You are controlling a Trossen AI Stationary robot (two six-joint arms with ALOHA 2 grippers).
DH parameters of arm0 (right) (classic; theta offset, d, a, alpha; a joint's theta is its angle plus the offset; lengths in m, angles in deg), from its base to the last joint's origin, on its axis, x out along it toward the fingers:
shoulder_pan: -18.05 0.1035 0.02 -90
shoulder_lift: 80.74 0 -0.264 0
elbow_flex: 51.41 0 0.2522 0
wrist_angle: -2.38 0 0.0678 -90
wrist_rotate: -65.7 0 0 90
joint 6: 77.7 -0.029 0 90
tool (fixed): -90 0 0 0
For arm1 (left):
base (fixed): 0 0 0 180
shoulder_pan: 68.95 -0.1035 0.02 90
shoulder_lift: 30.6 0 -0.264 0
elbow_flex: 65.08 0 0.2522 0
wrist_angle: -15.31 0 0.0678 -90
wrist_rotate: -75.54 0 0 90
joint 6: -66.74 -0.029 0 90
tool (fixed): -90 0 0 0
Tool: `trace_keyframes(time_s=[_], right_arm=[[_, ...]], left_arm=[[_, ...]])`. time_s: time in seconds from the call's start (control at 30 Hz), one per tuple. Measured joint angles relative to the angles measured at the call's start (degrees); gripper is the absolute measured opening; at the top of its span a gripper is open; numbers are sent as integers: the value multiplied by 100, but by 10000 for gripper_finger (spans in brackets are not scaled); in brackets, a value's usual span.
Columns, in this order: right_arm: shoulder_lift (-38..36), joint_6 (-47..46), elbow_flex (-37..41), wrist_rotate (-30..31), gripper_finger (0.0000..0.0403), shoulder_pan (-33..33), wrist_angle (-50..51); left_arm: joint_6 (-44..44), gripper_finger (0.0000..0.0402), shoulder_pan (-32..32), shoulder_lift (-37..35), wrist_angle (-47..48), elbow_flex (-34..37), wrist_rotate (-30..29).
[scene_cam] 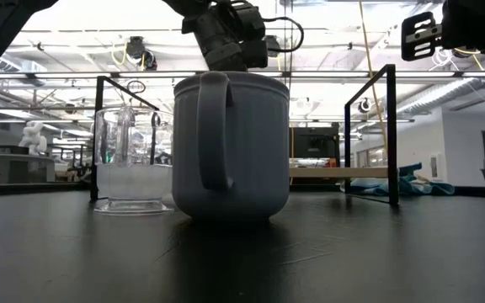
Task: Stack small to large cups/mugs on shelf
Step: Put the yellow mug on the shelf
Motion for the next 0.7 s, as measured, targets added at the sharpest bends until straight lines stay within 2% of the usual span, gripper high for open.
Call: trace_keyframes(time_s=[0.13, 0.37, 0.7], right_arm=[[-2, 0, 27, 0, 0, 0, -44], [0, 0, 304, 1, 0, 0, -351], [-2, 0, 317, 2, 0, 0, -480]], left_arm=[[-14, 262, 0, 0, 1, 0, 0], [-30, 199, 0, -2, -89, 0, -35], [29, 133, 0, -2, -238, 0, -90]])
